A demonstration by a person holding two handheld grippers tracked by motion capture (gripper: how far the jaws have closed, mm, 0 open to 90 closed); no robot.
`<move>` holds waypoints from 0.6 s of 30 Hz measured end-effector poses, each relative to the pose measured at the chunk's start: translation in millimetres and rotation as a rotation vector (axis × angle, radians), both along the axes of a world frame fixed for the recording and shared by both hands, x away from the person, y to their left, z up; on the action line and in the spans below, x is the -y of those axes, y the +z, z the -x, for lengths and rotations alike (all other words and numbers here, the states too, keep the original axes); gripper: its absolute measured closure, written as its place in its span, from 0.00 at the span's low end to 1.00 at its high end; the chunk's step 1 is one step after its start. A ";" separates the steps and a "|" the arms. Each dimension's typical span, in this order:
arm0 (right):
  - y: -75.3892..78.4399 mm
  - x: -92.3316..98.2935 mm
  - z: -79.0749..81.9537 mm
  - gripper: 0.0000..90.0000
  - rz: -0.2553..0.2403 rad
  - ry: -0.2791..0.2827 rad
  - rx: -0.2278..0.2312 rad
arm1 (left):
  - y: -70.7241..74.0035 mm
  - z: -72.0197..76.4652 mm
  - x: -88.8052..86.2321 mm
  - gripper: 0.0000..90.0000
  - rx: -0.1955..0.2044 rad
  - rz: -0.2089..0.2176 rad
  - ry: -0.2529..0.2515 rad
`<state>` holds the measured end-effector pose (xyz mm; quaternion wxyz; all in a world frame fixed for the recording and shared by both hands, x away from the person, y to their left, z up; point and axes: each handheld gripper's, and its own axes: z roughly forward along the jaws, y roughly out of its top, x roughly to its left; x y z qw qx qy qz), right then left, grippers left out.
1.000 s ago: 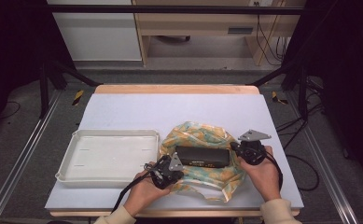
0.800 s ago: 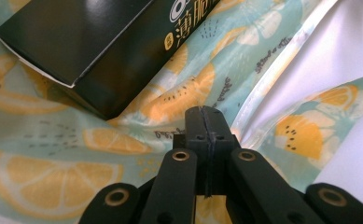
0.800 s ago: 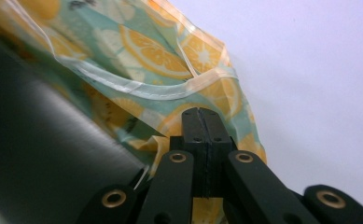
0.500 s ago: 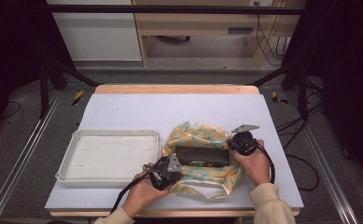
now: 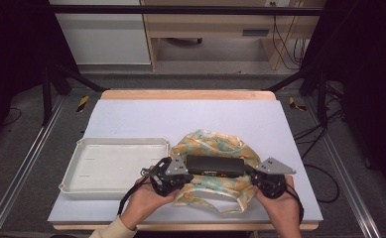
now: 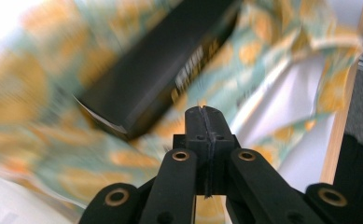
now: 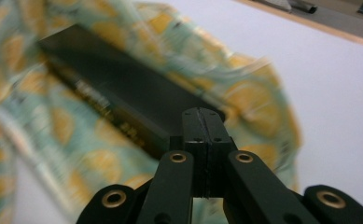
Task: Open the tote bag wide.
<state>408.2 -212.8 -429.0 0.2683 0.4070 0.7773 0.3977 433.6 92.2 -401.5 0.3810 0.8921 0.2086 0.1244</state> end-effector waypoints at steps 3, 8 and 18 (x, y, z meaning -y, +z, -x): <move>-12.3 -6.7 8.2 1.00 0.013 0.024 -0.016 | 14.3 -16.3 3.1 1.00 0.038 -0.017 0.022; -29.4 -13.8 8.1 1.00 0.031 0.058 -0.075 | 12.0 -55.2 9.8 1.00 0.044 -0.069 0.099; -43.8 -21.1 4.1 1.00 0.106 0.101 -0.172 | -23.5 -104.8 15.3 1.00 -0.038 -0.188 0.236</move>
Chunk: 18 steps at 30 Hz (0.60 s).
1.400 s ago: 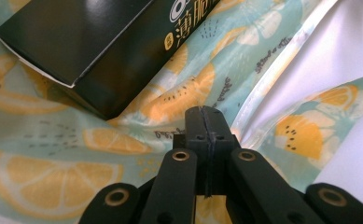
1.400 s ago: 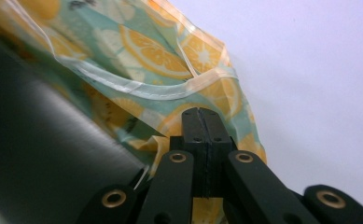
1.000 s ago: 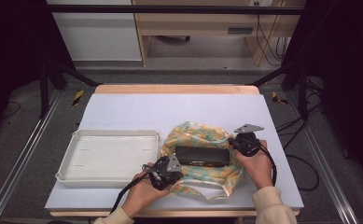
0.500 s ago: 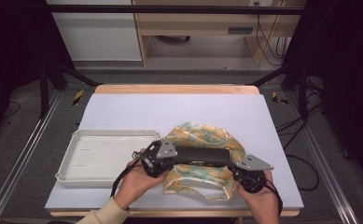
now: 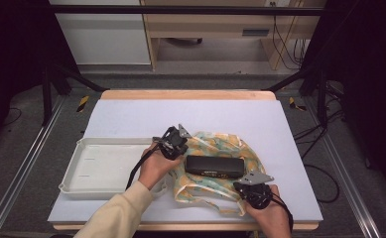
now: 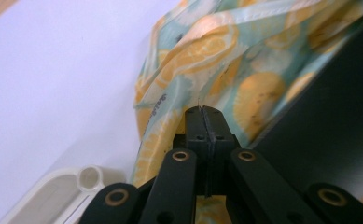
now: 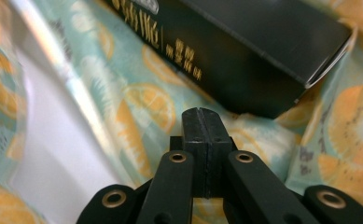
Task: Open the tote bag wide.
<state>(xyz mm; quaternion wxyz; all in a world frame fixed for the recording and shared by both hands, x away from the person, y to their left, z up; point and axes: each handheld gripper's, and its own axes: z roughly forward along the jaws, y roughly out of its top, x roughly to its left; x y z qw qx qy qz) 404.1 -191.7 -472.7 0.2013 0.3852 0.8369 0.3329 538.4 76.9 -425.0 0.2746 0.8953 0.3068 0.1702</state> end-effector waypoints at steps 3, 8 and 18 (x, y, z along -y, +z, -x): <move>5.1 1.9 2.7 1.00 -0.013 0.009 0.016 | -4.6 -2.5 0.8 1.00 -0.018 -0.001 -0.003; 27.9 20.0 -0.3 1.00 -0.051 -0.046 0.103 | -5.9 -3.5 -0.8 1.00 -0.029 0.004 -0.011; 15.8 43.6 -59.9 1.00 -0.087 -0.184 0.061 | -10.8 -8.8 0.8 1.00 -0.046 -0.003 -0.001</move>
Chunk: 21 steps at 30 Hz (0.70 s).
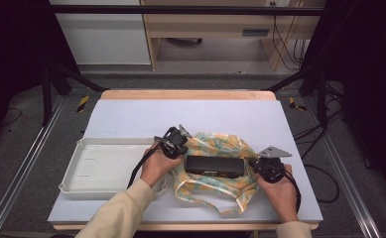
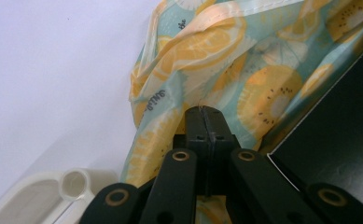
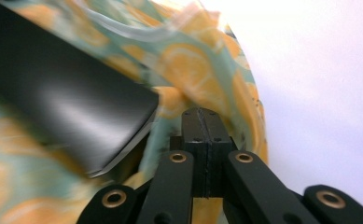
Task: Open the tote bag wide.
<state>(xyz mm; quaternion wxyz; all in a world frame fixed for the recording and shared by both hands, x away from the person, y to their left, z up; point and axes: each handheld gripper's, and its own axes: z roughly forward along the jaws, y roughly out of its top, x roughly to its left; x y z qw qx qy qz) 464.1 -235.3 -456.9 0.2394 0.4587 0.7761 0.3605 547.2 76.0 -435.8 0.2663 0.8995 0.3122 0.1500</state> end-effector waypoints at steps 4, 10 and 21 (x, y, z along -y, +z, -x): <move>-12.7 6.2 -15.2 1.00 0.012 -0.026 -0.043 | -4.5 -3.0 0.1 1.00 -0.015 -0.035 0.009; -20.2 9.1 -23.3 1.00 0.026 -0.048 -0.079 | -9.0 -4.5 2.4 1.00 -0.028 -0.055 0.013; -1.7 7.6 -13.4 1.00 -0.001 -0.033 -0.019 | -1.1 5.2 -5.6 1.00 -0.005 0.027 0.010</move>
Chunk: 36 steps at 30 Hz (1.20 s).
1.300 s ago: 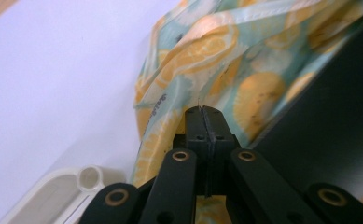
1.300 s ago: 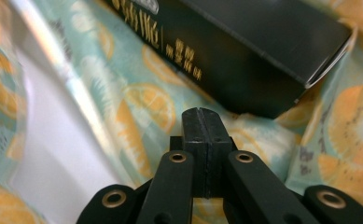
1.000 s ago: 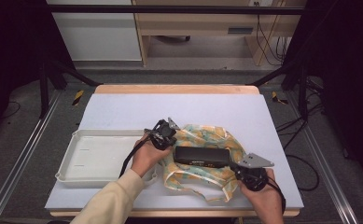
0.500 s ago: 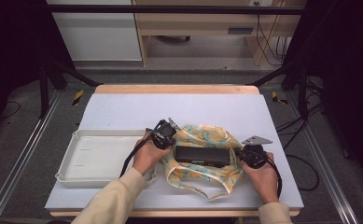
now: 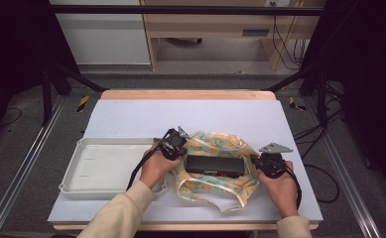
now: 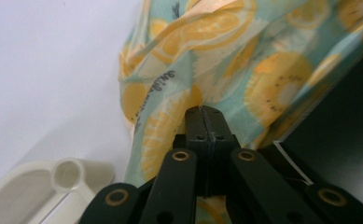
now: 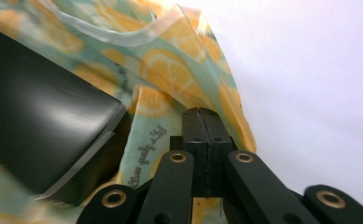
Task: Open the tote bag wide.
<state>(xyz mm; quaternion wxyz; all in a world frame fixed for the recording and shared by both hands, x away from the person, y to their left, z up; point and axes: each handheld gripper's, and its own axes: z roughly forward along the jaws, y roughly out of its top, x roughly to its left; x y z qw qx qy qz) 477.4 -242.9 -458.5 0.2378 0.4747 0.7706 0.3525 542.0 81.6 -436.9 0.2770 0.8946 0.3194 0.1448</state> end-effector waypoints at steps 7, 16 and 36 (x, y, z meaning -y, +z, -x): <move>37.9 -9.5 16.1 1.00 0.003 0.090 0.066 | 25.8 25.7 -12.2 1.00 0.063 0.120 -0.036; 67.8 -27.7 7.9 0.72 0.035 0.234 0.020 | 48.7 55.5 -54.0 0.76 0.156 0.191 -0.050; 66.9 -54.2 -8.6 0.35 0.300 0.460 -0.146 | 28.9 61.8 -138.9 0.15 0.187 0.306 0.010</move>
